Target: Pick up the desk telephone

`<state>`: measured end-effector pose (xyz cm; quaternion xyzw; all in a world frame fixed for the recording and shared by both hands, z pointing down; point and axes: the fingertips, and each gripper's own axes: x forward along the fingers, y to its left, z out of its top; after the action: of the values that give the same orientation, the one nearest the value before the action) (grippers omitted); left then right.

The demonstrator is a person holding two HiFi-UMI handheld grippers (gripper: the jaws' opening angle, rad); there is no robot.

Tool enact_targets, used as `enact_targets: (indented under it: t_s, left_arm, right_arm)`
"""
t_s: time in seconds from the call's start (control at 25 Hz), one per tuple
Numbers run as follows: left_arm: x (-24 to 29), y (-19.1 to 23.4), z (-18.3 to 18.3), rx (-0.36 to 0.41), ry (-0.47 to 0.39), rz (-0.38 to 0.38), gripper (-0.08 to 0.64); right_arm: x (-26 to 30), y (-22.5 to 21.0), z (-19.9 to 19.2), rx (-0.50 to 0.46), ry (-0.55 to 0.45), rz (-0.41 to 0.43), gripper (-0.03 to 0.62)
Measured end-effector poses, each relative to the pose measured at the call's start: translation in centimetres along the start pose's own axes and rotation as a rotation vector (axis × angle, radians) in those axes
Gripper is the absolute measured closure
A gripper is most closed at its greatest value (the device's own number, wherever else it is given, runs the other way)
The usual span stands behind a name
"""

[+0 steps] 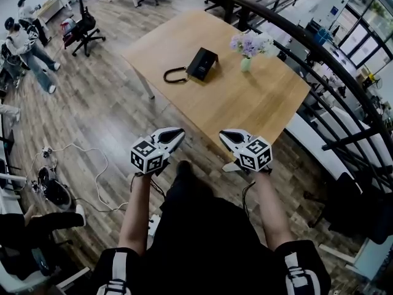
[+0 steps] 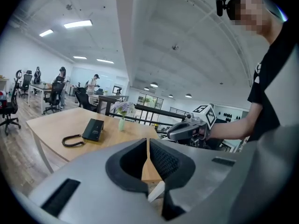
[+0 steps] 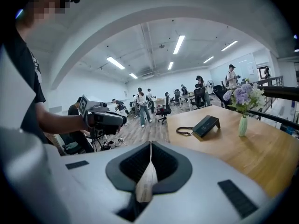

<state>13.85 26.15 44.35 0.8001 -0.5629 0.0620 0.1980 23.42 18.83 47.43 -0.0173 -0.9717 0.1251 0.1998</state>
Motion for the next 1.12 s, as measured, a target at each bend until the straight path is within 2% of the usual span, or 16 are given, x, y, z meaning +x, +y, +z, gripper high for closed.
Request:
enact_targets:
  t_s: [0.64,1.12]
  left_arm:
    - [0.7,6.9,1.6,-0.025,0.009,-0.014,0.538]
    - [1.8,12.5,3.4,-0.028,0.008,-0.046,0.537]
  right_arm:
    - [5.7,-3.1,1.7,0.038,0.048,-0.044,0.568]
    - [9.5,-6.1,3.9,0.067,0.048,-0.094,0.568]
